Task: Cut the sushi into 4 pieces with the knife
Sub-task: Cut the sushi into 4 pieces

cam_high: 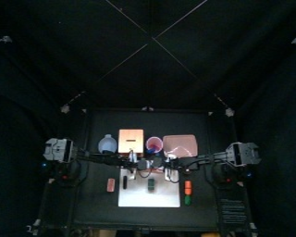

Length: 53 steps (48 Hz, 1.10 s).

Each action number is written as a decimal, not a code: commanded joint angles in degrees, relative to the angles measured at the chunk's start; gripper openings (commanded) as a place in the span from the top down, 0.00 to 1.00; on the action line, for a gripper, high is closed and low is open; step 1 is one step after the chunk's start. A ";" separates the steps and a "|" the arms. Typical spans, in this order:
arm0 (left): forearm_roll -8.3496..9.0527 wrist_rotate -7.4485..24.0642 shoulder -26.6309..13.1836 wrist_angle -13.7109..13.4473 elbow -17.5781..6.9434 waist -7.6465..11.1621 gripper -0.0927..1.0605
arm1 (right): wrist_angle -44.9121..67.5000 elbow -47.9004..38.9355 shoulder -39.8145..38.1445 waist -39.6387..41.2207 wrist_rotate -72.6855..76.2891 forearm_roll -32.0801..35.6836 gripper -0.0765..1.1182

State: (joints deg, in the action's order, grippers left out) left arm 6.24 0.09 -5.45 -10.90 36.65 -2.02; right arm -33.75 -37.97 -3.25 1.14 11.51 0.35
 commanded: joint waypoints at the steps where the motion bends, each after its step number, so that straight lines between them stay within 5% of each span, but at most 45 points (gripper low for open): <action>1: 0.18 -0.18 3.08 -0.09 0.00 0.26 0.69 | -0.35 0.18 -3.69 -0.35 0.26 -0.35 0.78; 22: -0.53 -0.35 6.68 1.76 -0.09 6.94 0.69 | 1.49 0.44 -6.50 -5.98 0.26 0.26 0.78; 32: -3.96 -0.35 6.77 1.85 0.00 9.14 0.69 | 1.49 0.26 -7.29 -8.17 0.26 -0.35 0.78; 38: -5.54 -0.35 6.77 1.85 0.00 10.11 0.69 | 1.49 0.18 -7.29 -8.88 0.26 -0.88 0.78; 53: -6.06 -0.35 3.69 1.93 0.09 10.28 0.69 | 1.49 -0.62 -6.59 -9.05 0.26 -1.93 0.78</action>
State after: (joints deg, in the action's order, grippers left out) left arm 0.44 -0.44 -1.58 -8.79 37.35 7.82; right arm -32.08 -38.94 -8.88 -7.82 11.87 -1.05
